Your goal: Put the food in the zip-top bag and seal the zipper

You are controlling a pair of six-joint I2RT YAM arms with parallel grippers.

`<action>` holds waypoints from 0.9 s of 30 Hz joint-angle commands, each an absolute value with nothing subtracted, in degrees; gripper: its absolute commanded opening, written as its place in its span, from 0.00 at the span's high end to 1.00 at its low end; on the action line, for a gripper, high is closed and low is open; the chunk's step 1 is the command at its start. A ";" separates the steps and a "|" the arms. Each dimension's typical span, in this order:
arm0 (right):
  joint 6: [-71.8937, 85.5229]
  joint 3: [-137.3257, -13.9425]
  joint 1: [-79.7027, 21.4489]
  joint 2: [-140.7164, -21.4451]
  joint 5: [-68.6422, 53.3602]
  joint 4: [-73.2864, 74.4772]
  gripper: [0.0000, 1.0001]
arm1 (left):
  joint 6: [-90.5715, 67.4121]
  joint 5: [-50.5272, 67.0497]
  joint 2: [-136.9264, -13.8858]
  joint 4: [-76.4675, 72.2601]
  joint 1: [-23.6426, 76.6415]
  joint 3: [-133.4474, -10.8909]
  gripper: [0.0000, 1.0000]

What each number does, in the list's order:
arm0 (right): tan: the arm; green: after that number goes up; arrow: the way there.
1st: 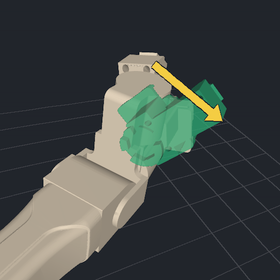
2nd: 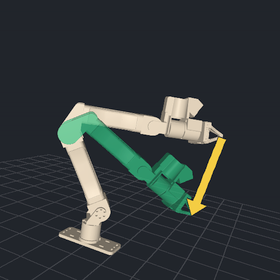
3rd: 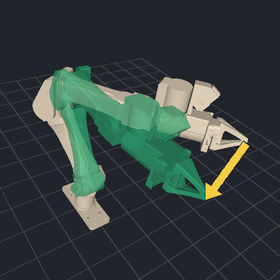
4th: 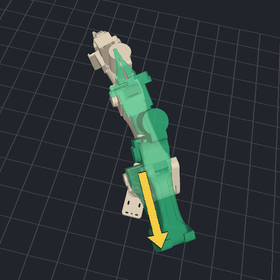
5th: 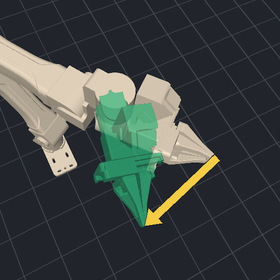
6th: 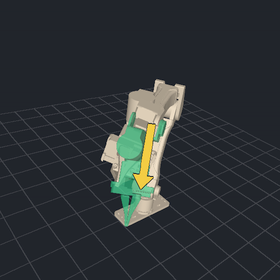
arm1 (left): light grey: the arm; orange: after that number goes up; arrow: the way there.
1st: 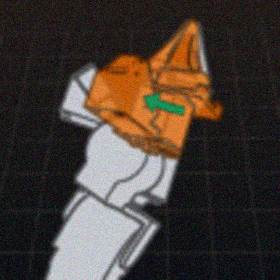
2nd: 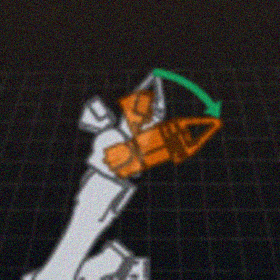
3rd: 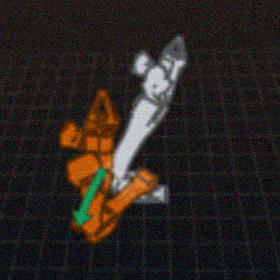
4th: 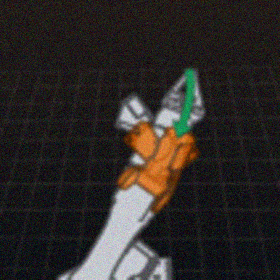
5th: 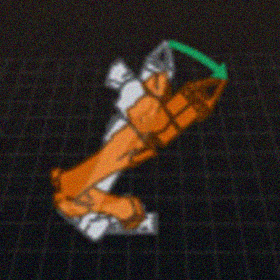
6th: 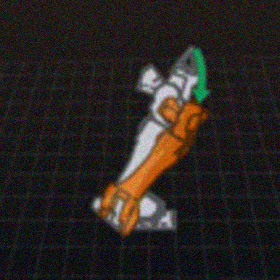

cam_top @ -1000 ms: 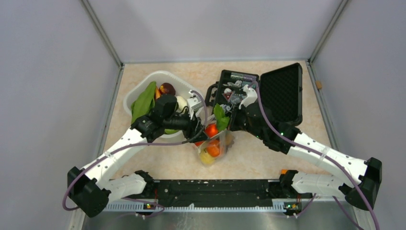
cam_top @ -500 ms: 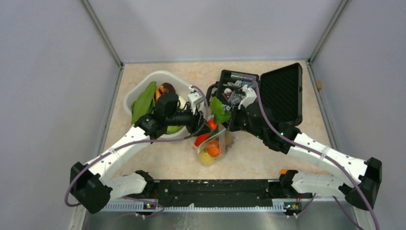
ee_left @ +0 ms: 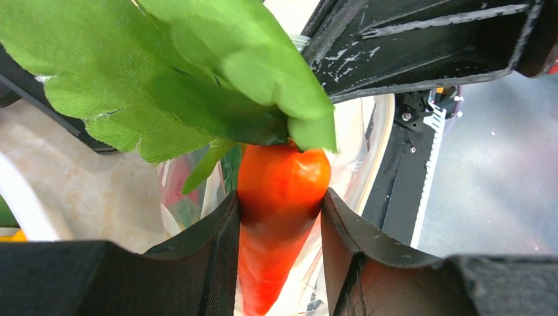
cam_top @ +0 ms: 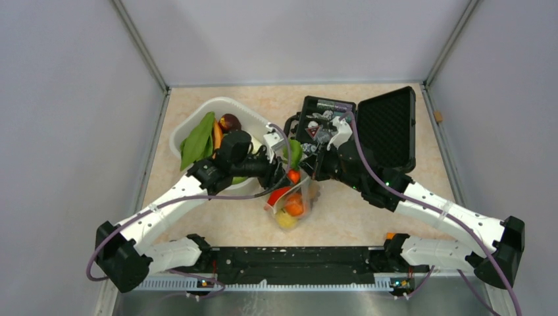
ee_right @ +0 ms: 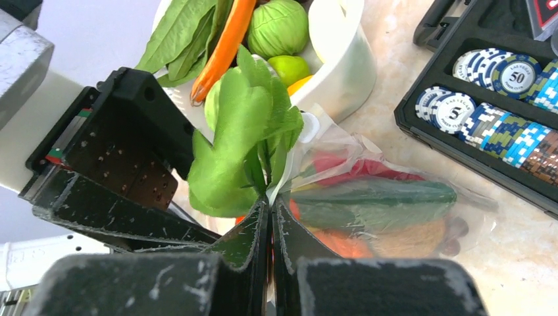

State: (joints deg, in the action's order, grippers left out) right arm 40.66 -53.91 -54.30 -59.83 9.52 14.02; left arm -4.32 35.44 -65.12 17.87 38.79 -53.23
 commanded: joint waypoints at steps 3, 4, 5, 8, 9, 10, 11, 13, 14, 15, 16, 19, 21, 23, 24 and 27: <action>39.55 -55.10 -54.10 -58.33 6.96 4.70 1.00 | -2.03 28.42 -68.11 24.62 40.18 -57.44 0.69; 39.58 -54.92 -54.07 -58.18 6.52 4.20 1.00 | -1.87 27.73 -69.13 25.22 40.61 -57.77 0.69; 39.60 -54.86 -54.12 -58.10 5.88 3.72 1.00 | -1.85 26.71 -70.07 25.55 41.07 -57.91 0.69; 40.73 -54.77 -54.06 -57.85 5.28 3.33 1.00 | -1.76 21.27 -71.97 25.22 42.88 -57.27 0.68; 40.94 -54.59 -54.08 -57.84 5.31 3.12 1.00 | -1.90 19.67 -72.51 25.30 43.47 -57.22 0.66; 41.46 -54.52 -54.13 -57.75 5.66 3.30 1.00 | -2.05 19.11 -72.87 25.46 43.78 -57.10 0.64; 41.64 -54.57 -54.07 -57.77 6.31 3.73 1.00 | -2.43 18.69 -73.11 25.31 43.97 -56.86 0.62; 42.08 -54.76 -54.05 -57.80 7.89 4.97 1.00 | -3.16 17.91 -73.20 25.23 44.11 -56.41 0.61; 42.32 -54.88 -54.06 -57.72 9.08 5.83 1.00 | -3.17 17.52 -73.28 25.22 44.19 -56.09 0.60; 42.54 -54.95 -54.05 -57.54 10.65 6.73 1.00 | -3.01 17.38 -73.42 25.22 44.21 -55.86 0.58; 42.74 -54.85 -54.05 -57.24 12.32 7.52 1.00 | -2.91 17.71 -73.60 25.44 44.27 -55.88 0.55; 43.15 -54.43 -54.06 -56.16 16.88 9.02 1.00 | -2.83 20.74 -73.90 25.25 44.95 -55.75 0.52; 43.15 -54.69 -54.07 -55.71 19.43 10.37 1.00 | -3.04 20.39 -74.95 25.85 45.17 -56.05 0.49; 43.51 -53.99 -54.12 -54.86 21.58 10.64 1.00 | -3.22 17.99 -75.81 27.73 45.18 -57.14 0.50; 43.87 -53.44 -54.08 -54.23 23.01 10.74 1.00 | -2.92 17.45 -76.15 28.41 45.18 -57.49 0.52; 45.06 -50.69 -54.08 -51.28 24.99 9.36 1.00 | -2.08 16.91 -78.38 30.03 45.22 -59.10 0.51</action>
